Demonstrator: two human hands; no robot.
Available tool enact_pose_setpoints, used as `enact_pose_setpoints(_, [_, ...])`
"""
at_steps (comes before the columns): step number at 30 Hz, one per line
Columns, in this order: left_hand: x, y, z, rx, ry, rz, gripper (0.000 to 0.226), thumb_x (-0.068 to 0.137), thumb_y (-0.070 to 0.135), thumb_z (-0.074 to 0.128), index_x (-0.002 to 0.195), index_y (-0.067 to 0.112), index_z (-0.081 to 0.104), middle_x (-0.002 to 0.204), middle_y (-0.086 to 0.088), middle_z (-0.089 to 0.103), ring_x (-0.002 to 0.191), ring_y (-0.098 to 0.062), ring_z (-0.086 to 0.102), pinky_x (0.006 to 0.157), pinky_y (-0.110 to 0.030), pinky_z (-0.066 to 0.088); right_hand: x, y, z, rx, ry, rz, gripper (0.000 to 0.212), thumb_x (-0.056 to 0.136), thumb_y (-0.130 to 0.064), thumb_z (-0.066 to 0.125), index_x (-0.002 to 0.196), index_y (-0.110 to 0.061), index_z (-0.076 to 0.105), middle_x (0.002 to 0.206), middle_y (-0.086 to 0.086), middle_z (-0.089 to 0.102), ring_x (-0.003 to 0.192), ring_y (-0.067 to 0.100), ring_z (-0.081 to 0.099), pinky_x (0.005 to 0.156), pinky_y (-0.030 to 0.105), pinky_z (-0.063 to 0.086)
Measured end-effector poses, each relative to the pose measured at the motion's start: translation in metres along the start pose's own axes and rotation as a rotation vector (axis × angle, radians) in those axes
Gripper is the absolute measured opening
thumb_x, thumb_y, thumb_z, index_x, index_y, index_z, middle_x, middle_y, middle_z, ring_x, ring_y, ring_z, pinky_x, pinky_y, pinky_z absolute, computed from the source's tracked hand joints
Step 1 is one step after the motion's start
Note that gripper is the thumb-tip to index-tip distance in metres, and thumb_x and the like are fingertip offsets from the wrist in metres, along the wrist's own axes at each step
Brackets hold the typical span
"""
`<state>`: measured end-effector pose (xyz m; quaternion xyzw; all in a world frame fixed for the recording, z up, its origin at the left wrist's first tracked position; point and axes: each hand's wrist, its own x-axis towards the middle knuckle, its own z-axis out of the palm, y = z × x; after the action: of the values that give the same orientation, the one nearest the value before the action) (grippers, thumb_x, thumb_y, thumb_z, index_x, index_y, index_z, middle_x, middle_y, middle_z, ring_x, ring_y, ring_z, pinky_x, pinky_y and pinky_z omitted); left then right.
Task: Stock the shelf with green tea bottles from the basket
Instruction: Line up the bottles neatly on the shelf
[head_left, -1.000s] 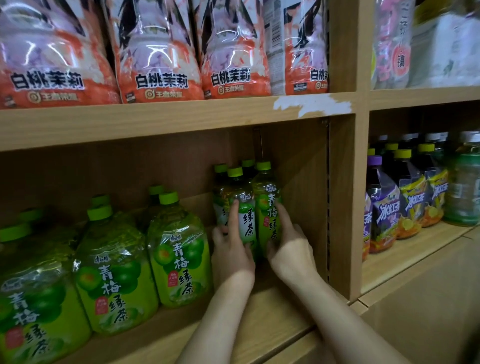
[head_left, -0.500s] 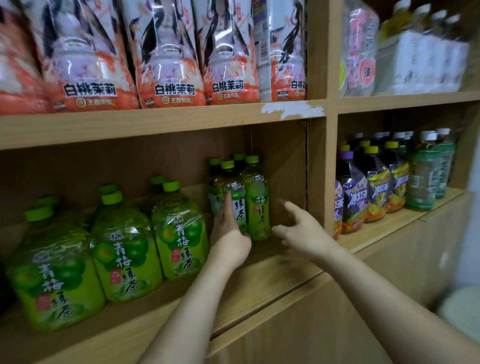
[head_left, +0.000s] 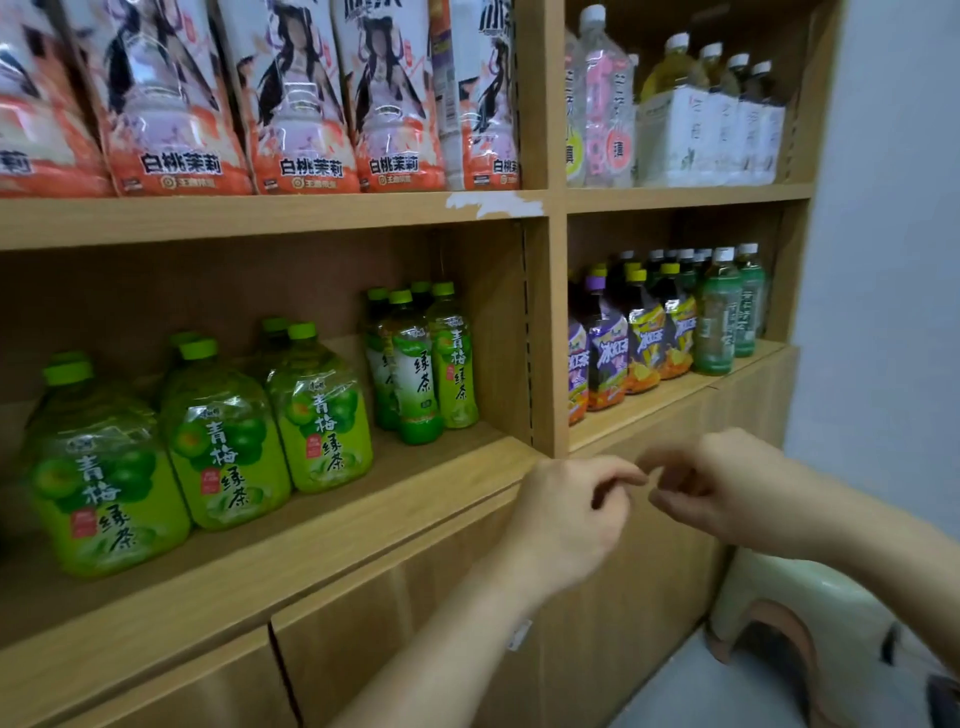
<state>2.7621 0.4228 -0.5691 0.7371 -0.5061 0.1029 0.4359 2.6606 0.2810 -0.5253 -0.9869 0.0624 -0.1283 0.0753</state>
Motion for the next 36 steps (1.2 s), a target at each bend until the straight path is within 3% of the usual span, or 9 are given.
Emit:
enact_pose_setpoints(4, [-0.005,0.024,0.033,-0.02,-0.114,0.114,0.023,0.084,0.013,0.055,0.097,0.017,0.073,0.097,0.001,0.074,0.091,-0.011,0.065,0.085,-0.021,0.048,-0.051,0.026,-0.014,-0.029,-0.095,0.178,0.023,0.083,-0.035,0.067,0.105,-0.041,0.062,0.074,-0.025,0.063,0.066,-0.01,0.059,0.065,0.006,0.044])
enact_pose_setpoints(11, [0.005,0.065,0.107,-0.133,-0.251,0.081,0.027,0.085,0.022,0.049,0.1,0.023,0.071,0.096,0.0,0.073,0.088,-0.019,0.064,0.078,-0.027,0.049,-0.14,0.076,-0.032,0.15,0.013,0.52,0.012,0.083,-0.034,0.068,0.093,-0.04,0.066,0.074,-0.022,0.072,0.07,-0.004,0.067,0.076,0.028,0.054])
enact_pose_setpoints(14, [0.009,0.088,0.142,-0.246,-0.334,0.063,0.026,0.088,0.016,0.049,0.101,0.021,0.071,0.091,-0.004,0.072,0.076,-0.017,0.06,0.071,-0.024,0.045,-0.177,0.093,-0.042,0.331,0.157,0.645,0.01,0.088,-0.018,0.065,0.094,-0.025,0.07,0.072,-0.005,0.075,0.062,0.004,0.068,0.061,0.019,0.053])
enact_pose_setpoints(17, [0.004,0.101,0.182,-0.324,-0.415,0.059,0.026,0.089,0.012,0.049,0.099,0.021,0.072,0.08,-0.002,0.068,0.061,-0.007,0.05,0.062,-0.02,0.041,-0.212,0.111,-0.04,0.388,0.32,0.763,0.013,0.087,-0.015,0.065,0.096,-0.025,0.069,0.073,0.0,0.075,0.065,0.013,0.071,0.07,0.032,0.057])
enact_pose_setpoints(22, [0.001,0.128,0.253,-0.35,-0.534,0.033,0.023,0.087,0.011,0.054,0.091,0.024,0.073,0.085,0.01,0.07,0.078,-0.006,0.062,0.077,-0.023,0.049,-0.278,0.169,-0.017,0.326,0.436,0.918,0.018,0.085,-0.016,0.068,0.092,-0.033,0.066,0.067,0.005,0.072,0.057,0.028,0.067,0.063,0.041,0.055])
enact_pose_setpoints(26, [-0.002,0.152,0.304,-0.311,-0.672,0.072,0.023,0.088,0.01,0.053,0.089,0.023,0.072,0.061,0.017,0.057,0.063,-0.009,0.061,0.061,-0.016,0.04,-0.326,0.222,0.014,0.385,0.522,1.064,0.024,0.083,-0.007,0.066,0.104,-0.02,0.067,0.062,0.0,0.066,0.048,0.007,0.06,0.063,0.036,0.055])
enact_pose_setpoints(29, [-0.004,0.158,0.339,-0.273,-0.735,0.061,0.022,0.092,0.013,0.05,0.093,0.025,0.07,0.072,0.008,0.064,0.057,-0.003,0.06,0.052,-0.016,0.041,-0.354,0.257,0.044,0.548,0.553,1.171,0.028,0.084,-0.005,0.065,0.11,-0.016,0.063,0.064,0.001,0.062,0.046,0.009,0.056,0.054,0.029,0.048])
enact_pose_setpoints(33, [-0.009,0.161,0.411,-0.207,-0.867,0.104,0.023,0.09,0.014,0.053,0.095,0.029,0.07,0.096,0.016,0.065,0.093,-0.002,0.059,0.082,-0.017,0.041,-0.387,0.304,0.093,0.651,0.524,1.324,0.03,0.086,-0.009,0.066,0.115,-0.015,0.06,0.074,0.005,0.064,0.061,0.02,0.063,0.058,0.034,0.05])
enact_pose_setpoints(36, [-0.012,0.164,0.473,-0.161,-0.91,0.139,0.024,0.087,0.013,0.054,0.096,0.028,0.07,0.1,0.012,0.068,0.094,-0.007,0.059,0.086,-0.022,0.045,-0.398,0.336,0.131,0.659,0.459,1.391,0.035,0.086,-0.012,0.066,0.12,-0.012,0.058,0.07,0.001,0.062,0.047,0.004,0.058,0.049,0.023,0.046])
